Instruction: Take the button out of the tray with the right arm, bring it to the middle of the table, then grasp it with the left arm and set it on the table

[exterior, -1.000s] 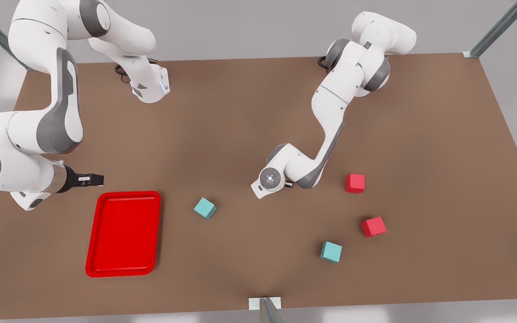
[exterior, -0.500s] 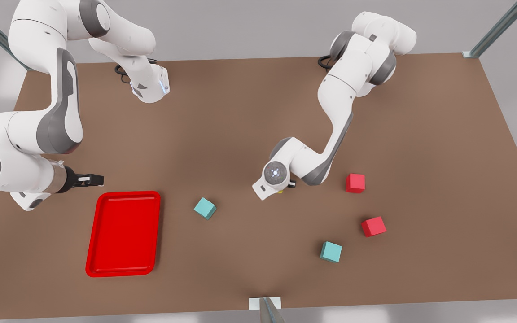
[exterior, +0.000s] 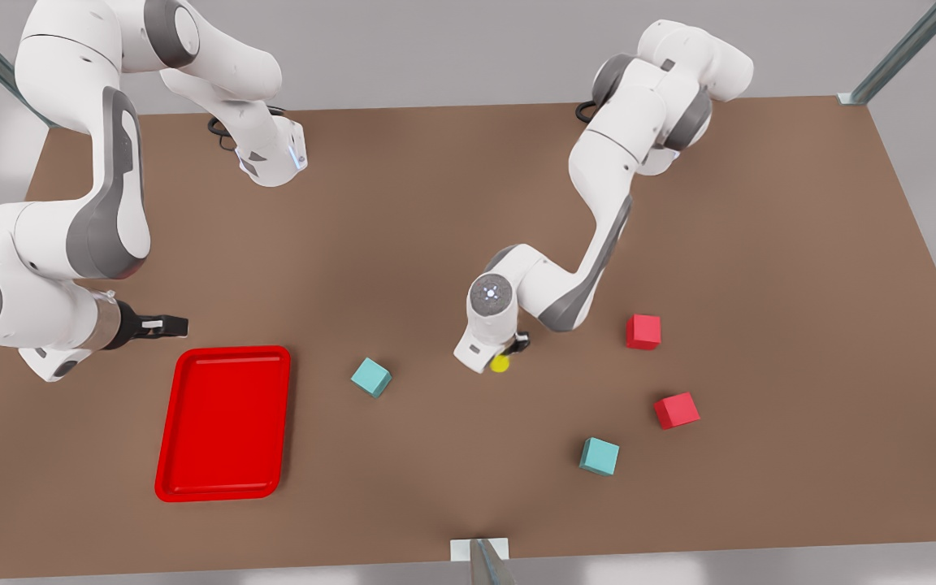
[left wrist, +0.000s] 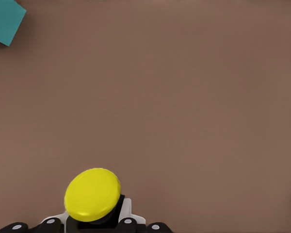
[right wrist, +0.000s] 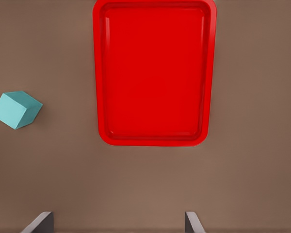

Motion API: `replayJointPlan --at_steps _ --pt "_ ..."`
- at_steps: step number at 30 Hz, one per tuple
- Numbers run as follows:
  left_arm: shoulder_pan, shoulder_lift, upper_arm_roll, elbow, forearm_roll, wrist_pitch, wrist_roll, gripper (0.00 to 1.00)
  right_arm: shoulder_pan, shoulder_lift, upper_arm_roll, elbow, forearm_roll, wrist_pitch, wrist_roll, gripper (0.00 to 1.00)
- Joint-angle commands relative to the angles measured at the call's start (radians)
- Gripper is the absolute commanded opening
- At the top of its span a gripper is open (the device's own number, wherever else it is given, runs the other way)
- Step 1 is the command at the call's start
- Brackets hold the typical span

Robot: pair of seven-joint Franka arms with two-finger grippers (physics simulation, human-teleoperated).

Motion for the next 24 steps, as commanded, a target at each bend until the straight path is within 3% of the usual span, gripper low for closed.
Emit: replayJointPlan --at_steps 1,5,9,12,17,24 --pt "-0.005 0.001 0.0 -0.001 0.03 0.172 -0.659 0.5 0.0 -0.001 0.0 0.0 0.001 -0.002 0.0 1.0" --pt "-0.074 0.018 0.086 -0.013 0.031 0.329 -0.729 0.5 0.0 -0.001 0.0 0.0 -0.001 0.001 0.0 1.0" --pt "-0.075 0.066 0.087 -0.032 0.065 0.491 -0.727 0.5 0.0 -0.001 0.0 -0.001 -0.001 0.001 0.0 1.0" --pt "-0.074 0.077 0.089 -0.03 0.171 0.491 -0.727 0.5 0.002 -0.001 0.0 -0.003 -0.001 0.001 0.0 1.0" --pt "-0.18 0.115 0.26 -0.032 0.244 0.525 -0.732 0.49 0.002 0.006 0.0 -0.003 -0.001 0.002 0.0 1.0" --pt "-0.248 0.175 0.369 -0.026 0.278 0.559 -0.736 0.49 0.002 0.006 0.0 -0.001 -0.001 0.001 0.0 1.0"
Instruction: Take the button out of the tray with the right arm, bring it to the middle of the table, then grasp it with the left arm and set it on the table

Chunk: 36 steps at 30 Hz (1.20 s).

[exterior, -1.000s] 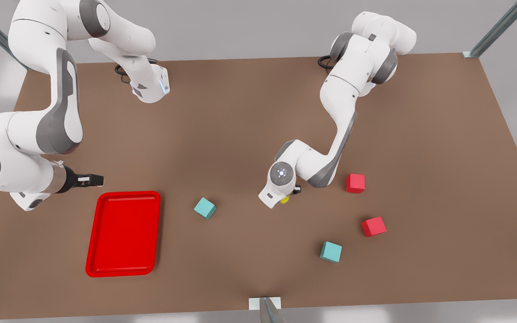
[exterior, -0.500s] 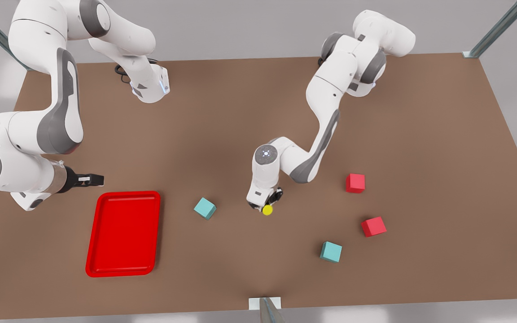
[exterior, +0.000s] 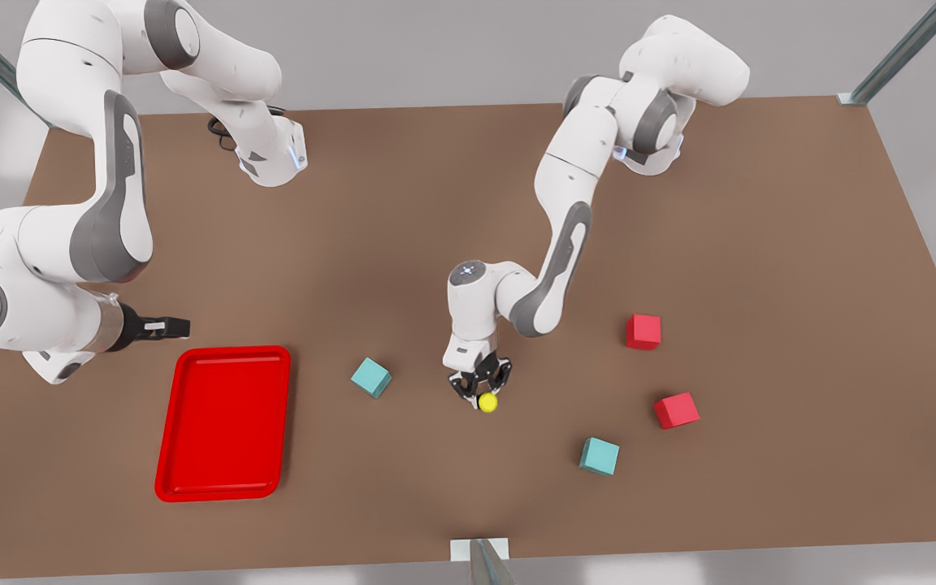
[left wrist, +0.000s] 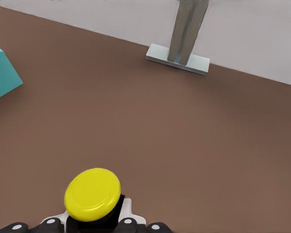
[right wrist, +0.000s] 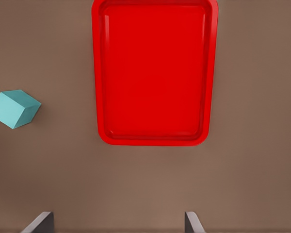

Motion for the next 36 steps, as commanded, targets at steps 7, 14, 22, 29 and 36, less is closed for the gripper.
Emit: replayJointPlan --at_steps 7,14,22,29,36 --pt "-0.089 0.058 0.139 0.002 0.02 0.058 -0.245 0.49 0.0 0.0 0.002 0.001 0.001 0.0 0.001 1.0" --pt "-0.11 0.095 0.176 0.009 0.023 0.064 -0.256 0.49 -0.001 0.005 0.0 0.003 0.001 0.002 0.001 1.0" --pt "-0.12 0.092 0.182 0.009 0.026 0.064 -0.256 1.0 0.0 0.005 0.0 0.004 0.001 -0.001 0.001 1.0" --pt "-0.118 0.083 0.181 0.012 0.015 0.064 -0.257 1.0 0.0 0.005 0.002 0.004 -0.001 -0.001 0.005 1.0" --pt "-0.11 0.008 0.17 0.009 0.012 0.052 -0.26 1.0 0.016 0.008 0.002 0.001 -0.027 0.0 0.005 1.0"
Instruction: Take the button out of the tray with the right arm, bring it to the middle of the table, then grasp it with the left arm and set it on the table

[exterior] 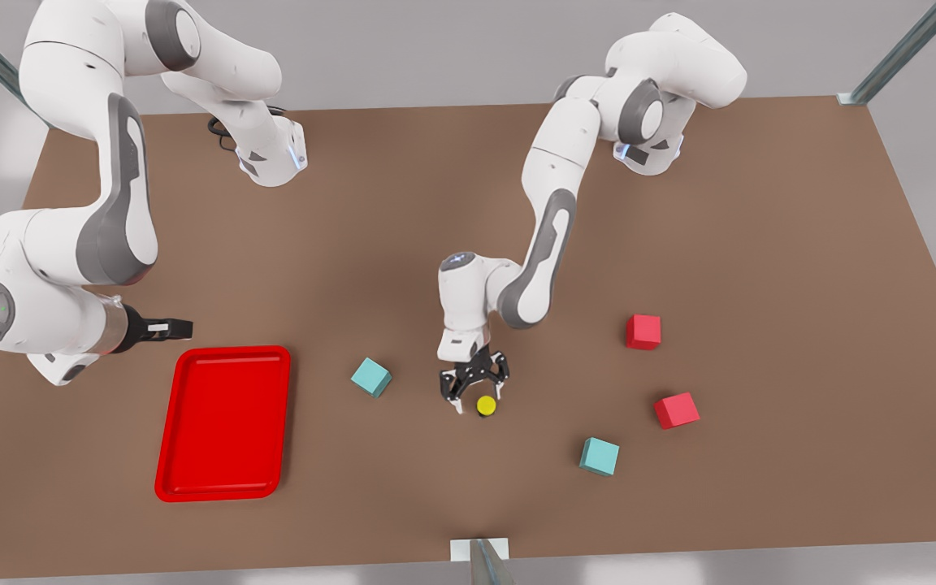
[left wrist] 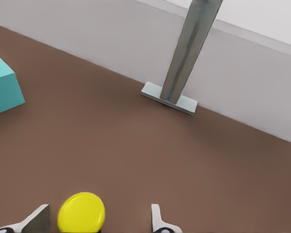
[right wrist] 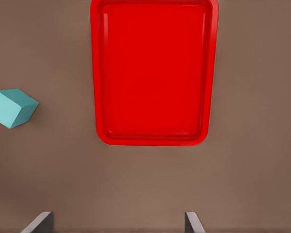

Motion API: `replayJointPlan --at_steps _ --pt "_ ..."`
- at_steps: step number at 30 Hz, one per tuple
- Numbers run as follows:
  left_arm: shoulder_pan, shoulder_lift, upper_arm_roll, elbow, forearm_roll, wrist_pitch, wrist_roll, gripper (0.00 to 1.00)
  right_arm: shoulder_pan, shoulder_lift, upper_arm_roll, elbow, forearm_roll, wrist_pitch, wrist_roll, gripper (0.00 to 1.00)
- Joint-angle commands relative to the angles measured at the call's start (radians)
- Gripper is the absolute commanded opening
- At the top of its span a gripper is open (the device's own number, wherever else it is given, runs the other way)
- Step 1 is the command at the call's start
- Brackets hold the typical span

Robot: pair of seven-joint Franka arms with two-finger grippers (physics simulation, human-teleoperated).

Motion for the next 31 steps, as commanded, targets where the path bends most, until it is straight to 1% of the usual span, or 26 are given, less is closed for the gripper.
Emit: replayJointPlan --at_steps 1,3,4,5,6,7,8,9,11,12,13,14,15,16,17,18,19,22,31 --pt "0.005 -0.028 0.0 0.0 -0.003 -0.012 -0.033 1.0 0.003 -0.001 0.0 0.0 -0.012 0.0 0.002 1.0" --pt "0.019 -0.084 0.0 -0.01 -0.021 -0.035 -0.007 1.0 0.003 -0.001 0.0 0.002 -0.012 0.0 0.002 1.0" --pt "0.031 -0.117 -0.003 -0.011 -0.026 -0.079 0.041 1.0 0.003 -0.001 0.0 0.002 -0.012 0.0 0.002 1.0" --pt "0.088 -0.183 -0.071 -0.013 -0.118 -0.176 0.258 1.0 0.003 -0.001 0.0 0.002 -0.012 0.0 0.002 1.0" --pt "0.131 -0.255 -0.092 -0.022 -0.218 -0.279 0.471 1.0 0.003 -0.001 0.0 0.002 -0.013 0.0 0.002 1.0" --pt "0.174 -0.296 -0.111 -0.019 -0.313 -0.409 0.724 1.0 0.003 -0.001 0.0 0.002 -0.013 0.0 0.002 1.0" --pt "0.23 -0.345 -0.109 -0.019 -0.445 -0.539 1.054 1.0 0.003 0.001 0.0 0.002 -0.012 0.0 0.002 1.0" --pt "0.31 -0.374 -0.111 -0.019 -0.517 -0.645 1.261 1.0 0.003 0.001 0.0 0.002 -0.013 0.0 0.002 1.0" --pt "0.434 -0.445 -0.111 -0.019 -0.575 -0.766 1.525 1.0 0.003 -0.001 0.0 0.002 -0.013 -0.001 0.002 1.0" --pt "0.558 -0.468 -0.178 -0.017 -0.574 -0.829 1.603 1.0 0.005 -0.001 0.0 0.003 -0.012 -0.003 0.002 1.0" --pt "0.81 -0.514 -0.476 -0.03 -0.557 -0.845 1.625 1.0 0.005 -0.001 0.0 0.003 -0.012 -0.004 0.003 1.0" --pt "0.864 -0.589 -0.494 -0.051 -0.534 -0.979 1.692 1.0 0.005 -0.002 0.0 0.005 -0.012 -0.006 0.003 1.0" --pt "0.862 -0.67 -0.458 -0.075 -0.535 -1.07 1.695 1.0 0.005 -0.002 0.0 0.005 -0.012 -0.006 0.003 1.0" --pt "0.875 -0.782 -0.448 -0.196 -0.535 -1.061 1.692 1.0 0.005 -0.002 0.0 0.005 -0.012 -0.006 0.003 1.0" --pt "0.916 -0.905 -0.458 -0.348 -0.537 -0.992 1.691 1.0 0.003 -0.002 0.0 0.005 -0.012 -0.006 0.003 1.0" --pt "0.916 -0.968 -0.456 -0.416 -0.537 -0.989 1.682 1.0 0.003 -0.001 0.0 0.003 -0.012 -0.006 0.003 1.0" --pt "0.919 -1.063 -0.456 -0.548 -0.534 -0.92 1.682 1.0 0.005 -0.001 0.0 0.003 -0.013 -0.004 0.003 1.0" --pt "0.919 -1.022 -0.458 -0.496 -0.537 -0.915 1.68 1.0 0.005 -0.001 0.0 0.0 -0.013 -0.001 0.003 1.0" --pt "0.924 -1.013 -0.458 -0.494 -0.534 -0.926 1.682 1.0 0.005 0.001 0.0 -0.003 -0.013 0.002 0.003 1.0"
